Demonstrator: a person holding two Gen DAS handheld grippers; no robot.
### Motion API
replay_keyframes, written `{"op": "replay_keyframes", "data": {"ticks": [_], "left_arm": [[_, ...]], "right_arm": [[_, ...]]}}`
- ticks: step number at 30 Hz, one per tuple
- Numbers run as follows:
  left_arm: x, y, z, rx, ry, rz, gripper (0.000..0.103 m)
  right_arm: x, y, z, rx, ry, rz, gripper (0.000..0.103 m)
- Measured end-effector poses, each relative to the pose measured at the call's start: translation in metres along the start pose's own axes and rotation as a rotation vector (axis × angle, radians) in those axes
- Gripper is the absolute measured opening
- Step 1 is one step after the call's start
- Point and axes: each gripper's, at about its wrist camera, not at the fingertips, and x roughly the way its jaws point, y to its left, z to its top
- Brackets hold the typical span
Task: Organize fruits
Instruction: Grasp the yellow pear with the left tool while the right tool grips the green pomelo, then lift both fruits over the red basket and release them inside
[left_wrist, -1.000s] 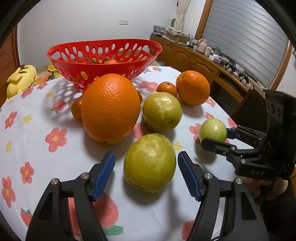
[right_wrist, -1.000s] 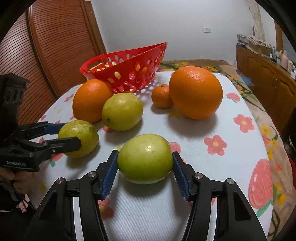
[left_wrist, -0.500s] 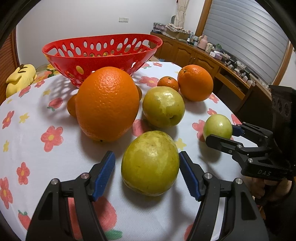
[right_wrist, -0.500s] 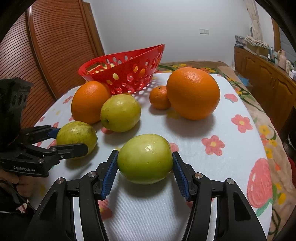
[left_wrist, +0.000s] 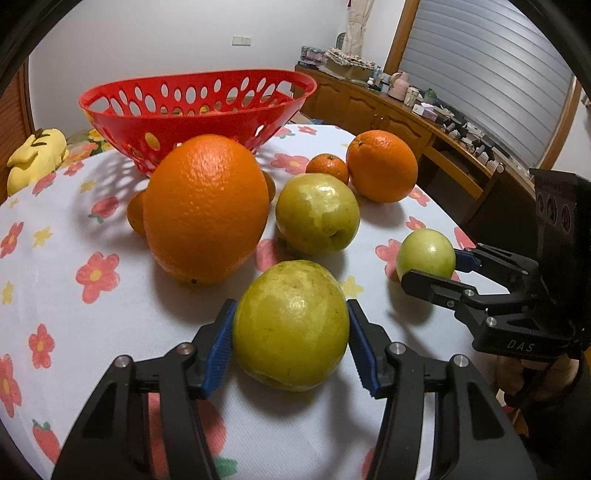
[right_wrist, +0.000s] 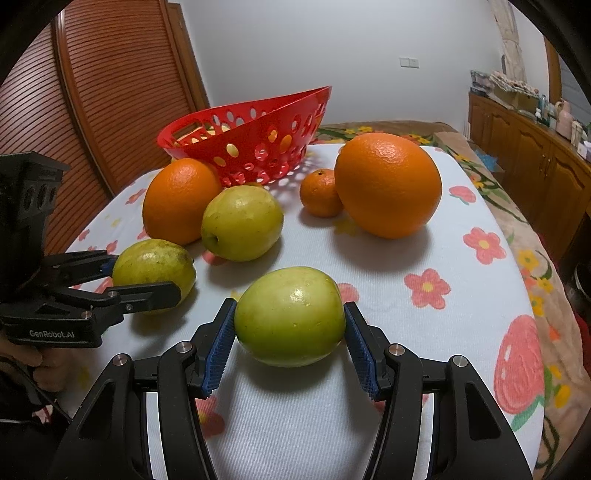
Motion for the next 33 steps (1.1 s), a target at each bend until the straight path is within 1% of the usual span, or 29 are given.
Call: {"op": "replay_keyframes", "data": {"ticks": [6, 10, 21, 26, 33], "left_arm": [[-0.019, 0.001, 0.008, -0.002, -0.043, 0.003, 0.056], [-0.033, 0.003, 0.015, -0.006, -0.075, 0.014, 0.056], [-0.061, 0.014, 0.034, -0.004, -0.145, 0.047, 0.056], [-0.071, 0.019, 0.044, -0.007, -0.175, 0.059, 0.056], [-0.076, 0.027, 0.055, -0.01, -0.198, 0.077, 0.056]], "right_arm": [[-0.002, 0.004, 0.003, -0.015, 0.0, 0.003, 0.058], [-0.009, 0.007, 0.011, -0.029, -0.019, 0.006, 0.058], [-0.03, 0.029, 0.047, -0.102, -0.087, 0.023, 0.058], [-0.033, 0.036, 0.061, -0.122, -0.109, 0.029, 0.058], [-0.033, 0.043, 0.08, -0.148, -0.126, 0.033, 0.058]]}}
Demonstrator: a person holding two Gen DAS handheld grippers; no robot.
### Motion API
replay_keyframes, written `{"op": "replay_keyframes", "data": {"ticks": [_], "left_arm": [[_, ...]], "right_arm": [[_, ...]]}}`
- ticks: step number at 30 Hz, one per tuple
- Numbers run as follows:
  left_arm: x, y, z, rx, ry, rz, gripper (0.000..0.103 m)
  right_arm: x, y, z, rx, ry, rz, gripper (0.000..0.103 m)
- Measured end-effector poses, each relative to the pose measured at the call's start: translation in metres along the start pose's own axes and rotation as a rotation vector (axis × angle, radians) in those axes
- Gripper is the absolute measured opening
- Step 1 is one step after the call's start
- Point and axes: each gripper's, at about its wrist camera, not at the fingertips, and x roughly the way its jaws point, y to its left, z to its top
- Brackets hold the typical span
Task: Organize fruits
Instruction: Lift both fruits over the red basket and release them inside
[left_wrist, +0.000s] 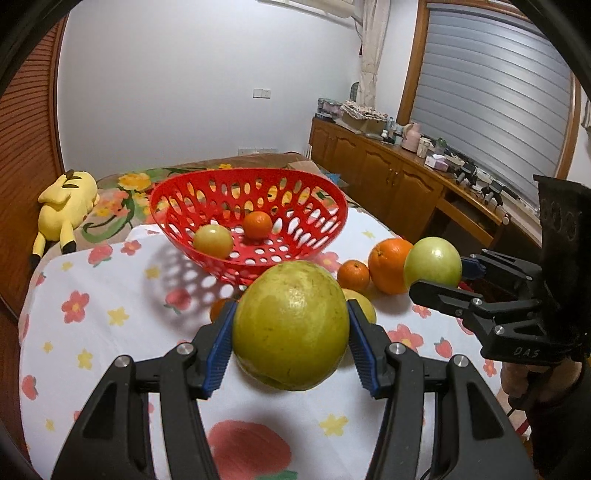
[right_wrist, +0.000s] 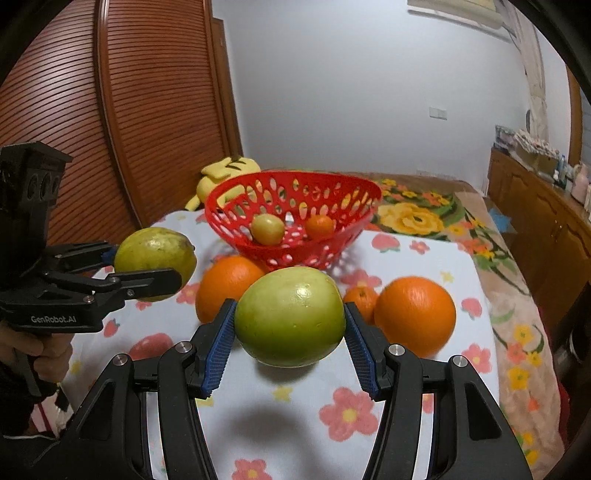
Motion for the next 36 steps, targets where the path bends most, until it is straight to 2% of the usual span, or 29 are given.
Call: {"op": "replay_keyframes", "data": {"ticks": [18, 36], "left_arm": [[0.018, 0.021, 0.029, -0.001, -0.016, 0.028, 0.056], [0.065, 0.052, 0.053, -0.008, 0.034, 0.057, 0.056]], "right_arm": [[0.016, 0.002, 0.053, -0.065, -0.029, -0.002, 0.058], [0.081, -0.023, 0.079, -0.131, 0.061, 0.006, 0.058]]}}
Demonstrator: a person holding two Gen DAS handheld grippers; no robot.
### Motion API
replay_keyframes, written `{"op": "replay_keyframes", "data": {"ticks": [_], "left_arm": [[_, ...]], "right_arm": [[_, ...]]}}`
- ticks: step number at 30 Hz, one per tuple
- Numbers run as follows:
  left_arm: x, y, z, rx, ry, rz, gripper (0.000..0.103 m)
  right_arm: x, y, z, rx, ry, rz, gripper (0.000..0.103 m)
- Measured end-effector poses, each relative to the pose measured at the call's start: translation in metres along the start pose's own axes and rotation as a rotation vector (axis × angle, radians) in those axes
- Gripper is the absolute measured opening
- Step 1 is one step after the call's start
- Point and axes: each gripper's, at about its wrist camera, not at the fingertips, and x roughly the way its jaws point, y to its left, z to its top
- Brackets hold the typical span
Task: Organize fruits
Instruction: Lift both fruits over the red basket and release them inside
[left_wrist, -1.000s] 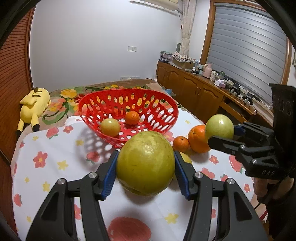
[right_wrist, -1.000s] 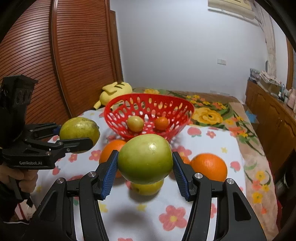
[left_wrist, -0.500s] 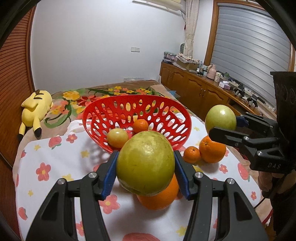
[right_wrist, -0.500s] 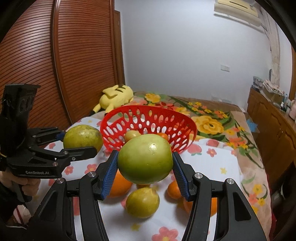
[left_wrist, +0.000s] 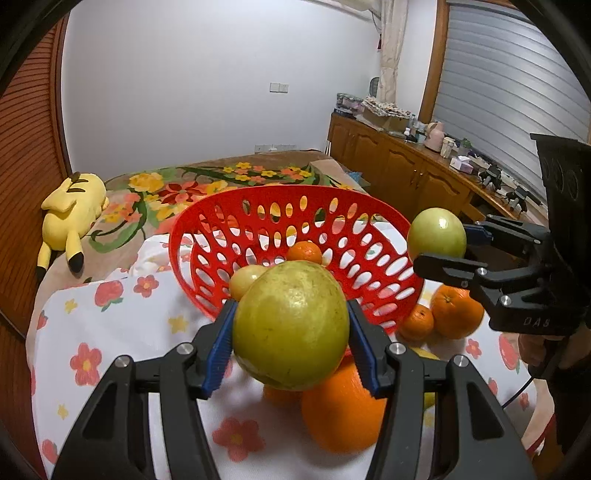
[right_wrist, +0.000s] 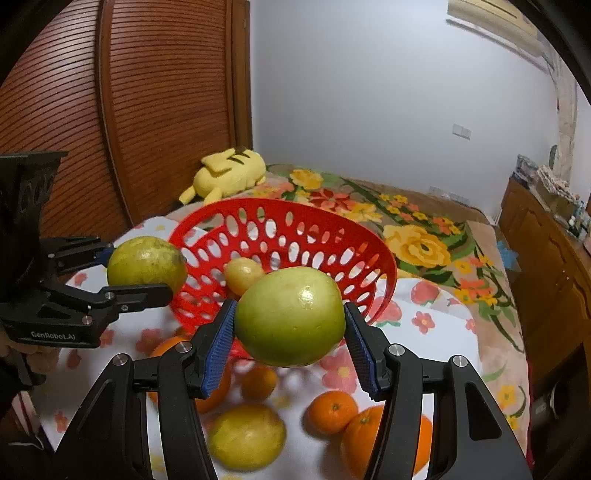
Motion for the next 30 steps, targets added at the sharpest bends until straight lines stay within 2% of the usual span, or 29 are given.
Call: {"op": "replay_keyframes", "data": {"ticks": [18, 26, 30], "left_arm": [[0.04, 0.017, 0.025, -0.005, 0.029, 0.016, 0.056], [0.048, 0.023, 0.03, -0.01, 0.037, 0.02, 0.056], [0.051, 0.023, 0.03, -0.006, 0.041, 0.022, 0.056]], "right_arm": [[0.058, -0.01, 0.009, -0.067, 0.102, 0.05, 0.058], [0.067, -0.012, 0.008, -0.072, 0.133, 0.081, 0.058], [0.065, -0.011, 0.013, -0.066, 0.119, 0.093, 0.058]]}}
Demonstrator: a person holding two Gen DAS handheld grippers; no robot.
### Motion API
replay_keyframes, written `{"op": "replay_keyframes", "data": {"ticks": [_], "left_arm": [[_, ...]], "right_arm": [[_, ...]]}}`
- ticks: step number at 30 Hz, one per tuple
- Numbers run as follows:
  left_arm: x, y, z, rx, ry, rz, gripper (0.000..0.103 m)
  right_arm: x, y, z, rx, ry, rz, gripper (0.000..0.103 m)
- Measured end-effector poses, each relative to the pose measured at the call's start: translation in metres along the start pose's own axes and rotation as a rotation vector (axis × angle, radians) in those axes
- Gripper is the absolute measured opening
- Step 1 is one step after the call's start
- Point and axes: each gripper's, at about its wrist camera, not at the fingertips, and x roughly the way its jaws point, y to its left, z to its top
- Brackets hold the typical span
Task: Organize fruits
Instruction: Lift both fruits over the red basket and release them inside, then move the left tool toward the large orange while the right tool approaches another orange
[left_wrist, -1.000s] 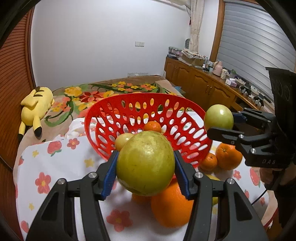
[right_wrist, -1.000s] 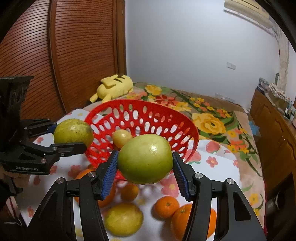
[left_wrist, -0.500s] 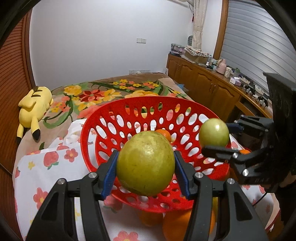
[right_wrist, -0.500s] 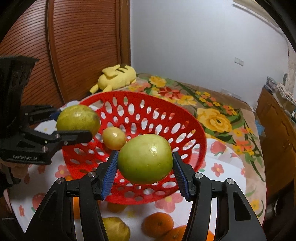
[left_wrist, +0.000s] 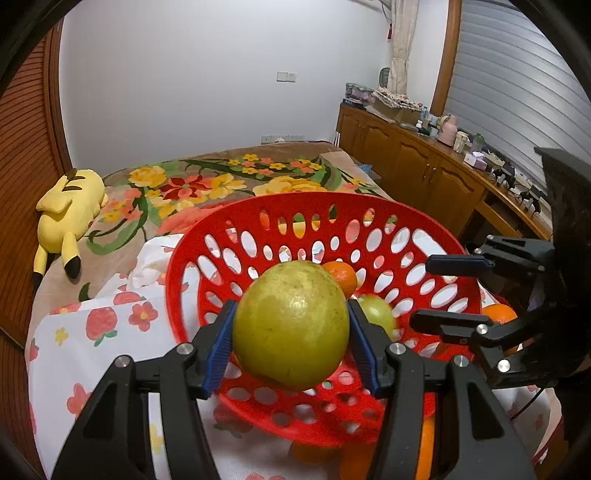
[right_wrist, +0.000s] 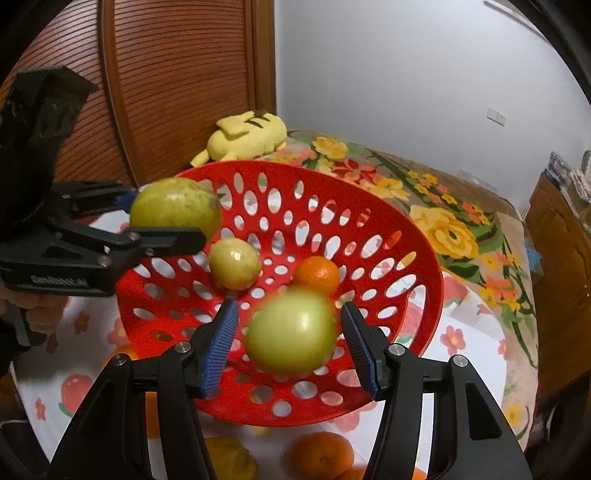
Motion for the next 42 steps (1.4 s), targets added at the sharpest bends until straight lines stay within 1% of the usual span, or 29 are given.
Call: {"op": "replay_keyframes", "data": {"ticks": [16, 18, 20, 25, 31, 42], "left_arm": [[-0.001, -0.006, -0.005, 0.015, 0.01, 0.019, 0.056], [-0.002, -0.006, -0.005, 0.013, 0.008, 0.019, 0.059], [-0.006, -0.006, -0.006, 0.009, -0.004, -0.003, 0.061], [-0.016, -0.01, -0.008, 0.016, -0.016, -0.005, 0.062], [-0.033, -0.018, -0.017, 0.018, -0.035, -0.018, 0.064], [-0.067, -0.032, -0.04, 0.025, -0.072, -0.03, 0.068]], "right_arm": [[-0.019, -0.005, -0.003, 0.019, -0.042, -0.019, 0.058], [-0.022, -0.006, -0.004, 0.02, -0.048, -0.023, 0.059], [-0.024, -0.007, -0.006, 0.023, -0.049, -0.026, 0.059], [-0.029, -0.009, -0.01, 0.034, -0.051, -0.038, 0.058], [-0.049, -0.012, -0.02, 0.066, -0.075, -0.055, 0.061], [-0.086, -0.014, -0.054, 0.136, -0.098, -0.099, 0.065]]}}
